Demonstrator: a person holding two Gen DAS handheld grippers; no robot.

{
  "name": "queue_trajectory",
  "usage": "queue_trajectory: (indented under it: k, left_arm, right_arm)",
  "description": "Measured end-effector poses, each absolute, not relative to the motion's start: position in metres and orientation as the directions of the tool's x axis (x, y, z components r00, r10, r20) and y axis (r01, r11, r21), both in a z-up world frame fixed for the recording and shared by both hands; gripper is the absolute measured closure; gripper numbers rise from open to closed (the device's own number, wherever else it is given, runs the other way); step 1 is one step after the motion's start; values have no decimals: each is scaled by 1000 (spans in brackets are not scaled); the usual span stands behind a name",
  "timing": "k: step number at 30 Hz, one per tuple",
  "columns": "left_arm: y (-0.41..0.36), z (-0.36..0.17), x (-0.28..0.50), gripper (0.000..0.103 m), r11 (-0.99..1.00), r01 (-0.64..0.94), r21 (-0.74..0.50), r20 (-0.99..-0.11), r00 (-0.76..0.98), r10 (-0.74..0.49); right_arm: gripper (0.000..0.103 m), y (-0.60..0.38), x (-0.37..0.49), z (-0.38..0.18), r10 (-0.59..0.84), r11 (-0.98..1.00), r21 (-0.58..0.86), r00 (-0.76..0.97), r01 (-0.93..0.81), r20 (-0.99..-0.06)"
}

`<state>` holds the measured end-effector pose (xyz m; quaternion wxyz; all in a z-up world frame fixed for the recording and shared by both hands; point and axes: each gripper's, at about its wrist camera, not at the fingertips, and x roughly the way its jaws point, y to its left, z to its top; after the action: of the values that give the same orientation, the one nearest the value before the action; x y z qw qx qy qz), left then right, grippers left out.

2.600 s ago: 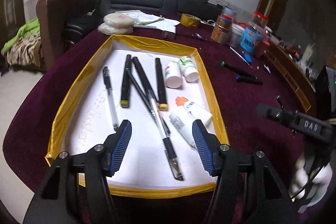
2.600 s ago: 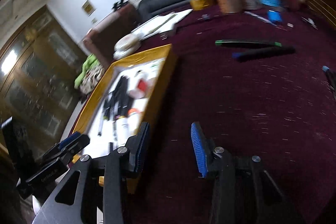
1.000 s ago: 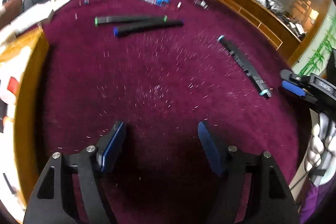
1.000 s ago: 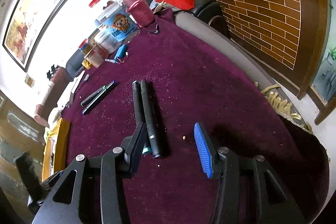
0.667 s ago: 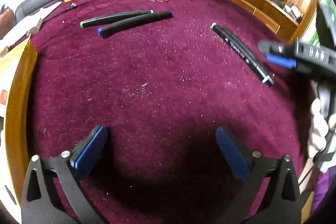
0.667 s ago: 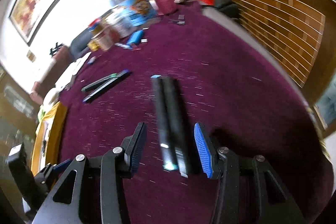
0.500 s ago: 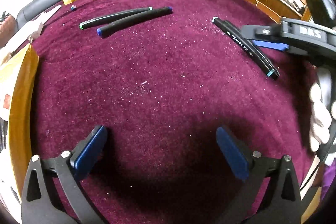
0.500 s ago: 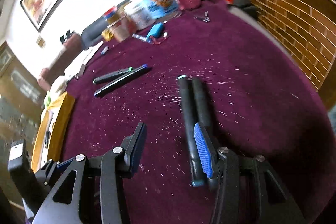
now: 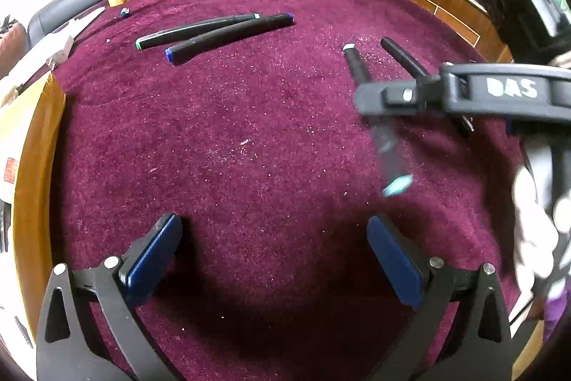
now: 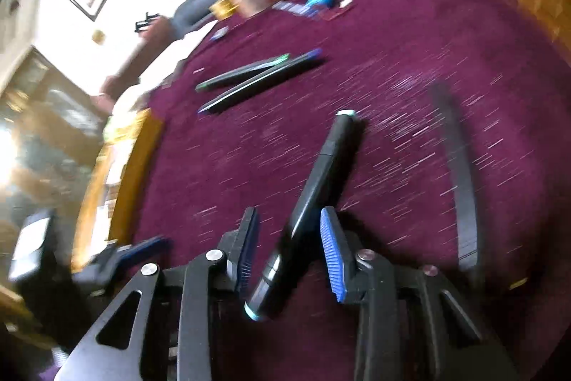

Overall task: Organize rigid objects
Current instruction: 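Grasp a blue-capped black marker with the left tool while the right tool grasps another black marker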

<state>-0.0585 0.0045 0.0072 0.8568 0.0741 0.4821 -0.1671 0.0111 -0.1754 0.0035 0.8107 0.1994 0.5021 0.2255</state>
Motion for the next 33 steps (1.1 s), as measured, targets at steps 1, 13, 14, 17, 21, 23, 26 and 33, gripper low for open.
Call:
queue_trajectory:
  k: [1, 13, 14, 17, 21, 23, 26, 33]
  left_arm:
    - [5, 7, -58, 0, 933, 359, -37, -851, 479, -218]
    - [9, 7, -57, 0, 932, 357, -58, -847, 478, -235]
    - [9, 7, -57, 0, 932, 357, -57, -847, 478, -235]
    - [8, 7, -57, 0, 932, 358, -52, -848, 477, -230]
    - [6, 6, -57, 0, 933, 360, -33, -852, 477, -214]
    - [2, 5, -57, 0, 932, 362, -8, -857, 477, -192]
    - [1, 5, -57, 0, 933, 360, 0, -860, 476, -184]
    - [2, 5, -58, 0, 932, 362, 1, -859, 477, -184]
  right_arm:
    - [72, -173, 10, 2, 606, 789, 589, 370, -172, -704]
    - [54, -241, -3, 38, 194, 971, 237, 622, -13, -759]
    - [54, -242, -1, 31, 191, 972, 236, 612, -7, -768]
    - [54, -238, 5, 15, 175, 975, 224, 588, 11, -790]
    - [82, -233, 11, 5, 155, 976, 214, 564, 38, -811]
    - [89, -230, 9, 8, 168, 974, 225, 546, 38, -820]
    - [90, -215, 0, 10, 200, 971, 241, 523, 10, -828]
    - [88, -181, -30, 9, 353, 930, 358, 479, -84, -803]
